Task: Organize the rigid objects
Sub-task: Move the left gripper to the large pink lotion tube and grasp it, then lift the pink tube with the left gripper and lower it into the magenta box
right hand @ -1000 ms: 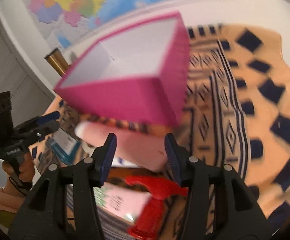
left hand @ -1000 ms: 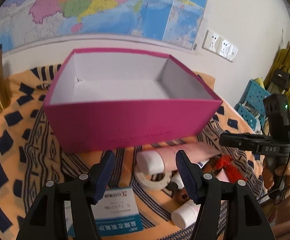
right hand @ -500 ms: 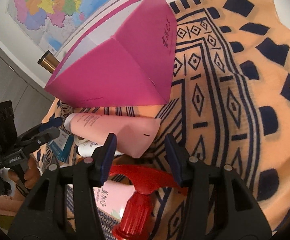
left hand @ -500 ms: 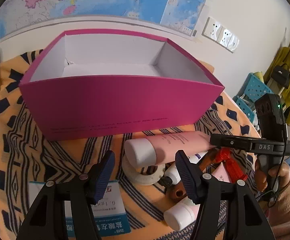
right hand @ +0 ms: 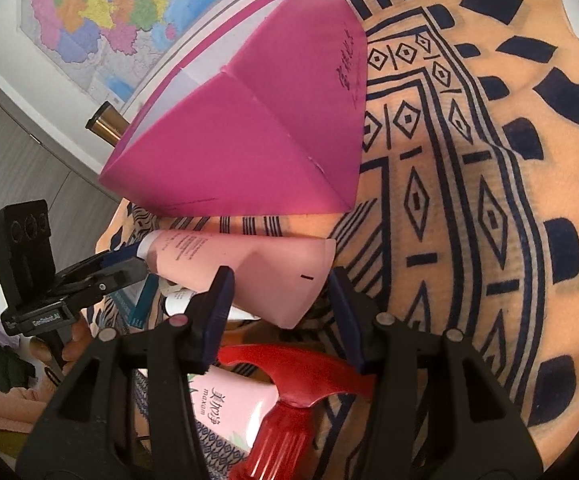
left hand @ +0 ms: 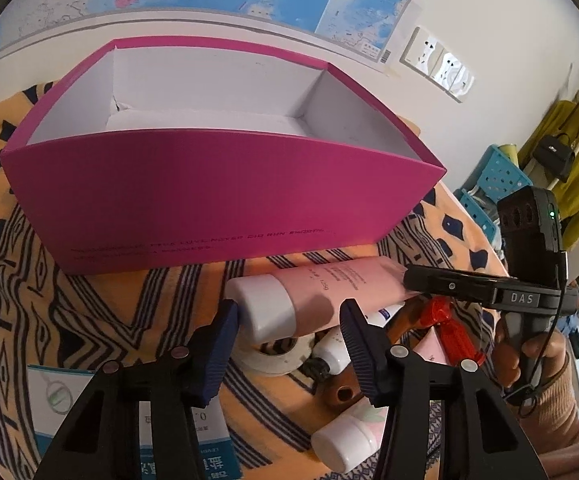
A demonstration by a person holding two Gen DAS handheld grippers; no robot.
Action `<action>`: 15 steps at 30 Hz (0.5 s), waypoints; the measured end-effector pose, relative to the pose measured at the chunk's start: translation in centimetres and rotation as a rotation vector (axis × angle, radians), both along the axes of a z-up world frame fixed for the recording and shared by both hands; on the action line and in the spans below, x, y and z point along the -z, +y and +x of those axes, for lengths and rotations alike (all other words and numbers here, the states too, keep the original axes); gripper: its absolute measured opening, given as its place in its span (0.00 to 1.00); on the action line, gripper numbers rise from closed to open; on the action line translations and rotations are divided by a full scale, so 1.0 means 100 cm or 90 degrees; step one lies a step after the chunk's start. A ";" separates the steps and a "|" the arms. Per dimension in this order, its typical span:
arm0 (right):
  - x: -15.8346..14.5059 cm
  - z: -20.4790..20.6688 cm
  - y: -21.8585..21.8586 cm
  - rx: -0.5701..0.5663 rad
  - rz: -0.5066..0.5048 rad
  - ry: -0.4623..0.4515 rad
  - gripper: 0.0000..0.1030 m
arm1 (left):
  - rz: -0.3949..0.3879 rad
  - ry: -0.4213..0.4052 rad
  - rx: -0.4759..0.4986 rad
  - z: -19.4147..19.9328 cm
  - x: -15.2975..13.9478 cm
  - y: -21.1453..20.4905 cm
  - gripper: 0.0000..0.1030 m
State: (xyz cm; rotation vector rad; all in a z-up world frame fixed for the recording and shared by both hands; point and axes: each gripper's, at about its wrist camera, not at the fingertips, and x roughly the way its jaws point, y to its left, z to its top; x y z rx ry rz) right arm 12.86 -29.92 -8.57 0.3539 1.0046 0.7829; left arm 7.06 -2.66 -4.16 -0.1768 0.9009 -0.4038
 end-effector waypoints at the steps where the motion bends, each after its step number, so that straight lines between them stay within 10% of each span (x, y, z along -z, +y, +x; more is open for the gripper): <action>1: -0.001 0.000 0.000 0.000 -0.002 -0.002 0.48 | 0.003 -0.001 0.000 0.000 0.000 -0.001 0.51; 15: -0.021 -0.017 0.010 0.003 -0.067 -0.082 0.45 | 0.008 -0.019 -0.005 -0.009 -0.010 -0.001 0.51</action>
